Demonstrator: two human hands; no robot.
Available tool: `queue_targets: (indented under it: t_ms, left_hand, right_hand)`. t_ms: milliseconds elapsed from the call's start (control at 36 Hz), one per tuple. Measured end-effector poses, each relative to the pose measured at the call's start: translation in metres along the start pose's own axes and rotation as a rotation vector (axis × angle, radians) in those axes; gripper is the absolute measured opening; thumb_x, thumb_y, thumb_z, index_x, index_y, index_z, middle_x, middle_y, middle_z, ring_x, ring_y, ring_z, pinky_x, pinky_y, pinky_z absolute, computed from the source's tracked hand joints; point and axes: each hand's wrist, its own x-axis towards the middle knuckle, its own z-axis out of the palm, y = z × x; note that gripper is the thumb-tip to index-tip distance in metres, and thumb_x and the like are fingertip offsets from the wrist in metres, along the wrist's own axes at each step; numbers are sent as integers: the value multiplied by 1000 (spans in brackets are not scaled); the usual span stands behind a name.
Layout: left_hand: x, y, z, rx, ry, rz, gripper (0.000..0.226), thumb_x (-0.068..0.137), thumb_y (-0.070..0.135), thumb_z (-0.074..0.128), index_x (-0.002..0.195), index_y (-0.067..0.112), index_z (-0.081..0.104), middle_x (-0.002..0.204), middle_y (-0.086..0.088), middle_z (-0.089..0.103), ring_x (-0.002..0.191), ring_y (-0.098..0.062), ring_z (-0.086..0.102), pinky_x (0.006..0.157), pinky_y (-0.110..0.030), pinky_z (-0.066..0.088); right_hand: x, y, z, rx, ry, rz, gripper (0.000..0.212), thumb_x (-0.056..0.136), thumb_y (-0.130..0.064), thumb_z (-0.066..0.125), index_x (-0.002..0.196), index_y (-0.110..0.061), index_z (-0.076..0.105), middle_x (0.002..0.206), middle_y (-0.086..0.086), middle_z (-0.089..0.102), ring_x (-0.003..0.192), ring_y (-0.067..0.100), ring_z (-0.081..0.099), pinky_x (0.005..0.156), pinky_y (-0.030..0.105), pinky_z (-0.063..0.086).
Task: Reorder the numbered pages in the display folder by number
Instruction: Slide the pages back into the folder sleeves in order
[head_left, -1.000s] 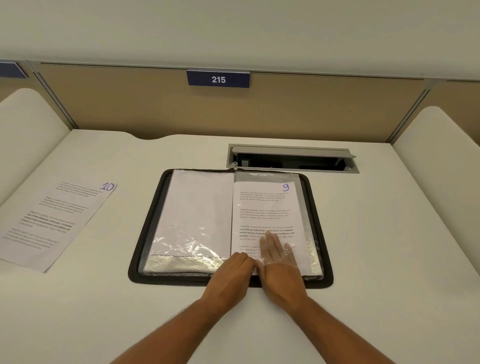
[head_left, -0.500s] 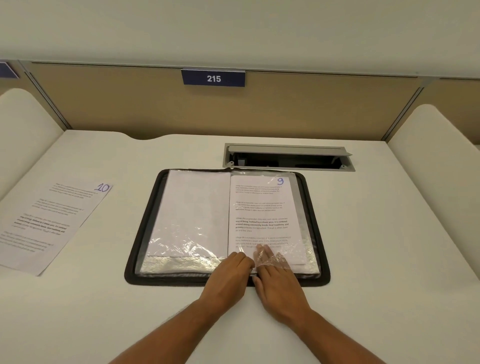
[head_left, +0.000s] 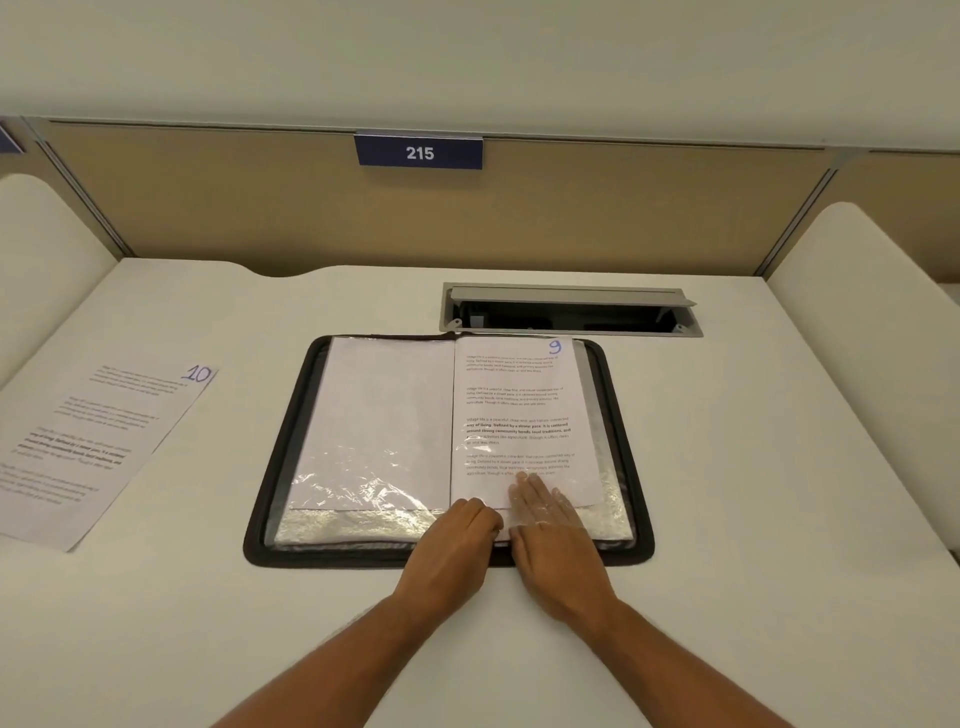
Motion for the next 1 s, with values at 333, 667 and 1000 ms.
queue_targets:
  t_ms: [333,667,1000]
  left_hand:
    - [0,3,3,-2,33,-8,9,92,9,63,96,18,60,95,3,56,83,-14,51,69,-32,52]
    - [4,3,-1,-2,27,-21,13,92,11,62,95,21,55,100,7,53,86,-13,49,72,-30,50]
    - [2,3,-1,-73,-112,105,13,95,26,48,107,25,53,107,11,55,97,-12,48,81,-29,43]
  right_hand:
    - [-44,15,-7,-177,454,56,38,89,-8,68,127,-7,71,108,12,62,104,29,58,86,42,53]
    - [-32,18,-32,175,433,429,11,93,-6,63,102,-11,64,140,10,48,110,28,62,82,41,61]
    - [3,16,-62,911,504,1100,22,94,-22,72,102,-20,51,97,4,64,89,21,65,75,32,54]
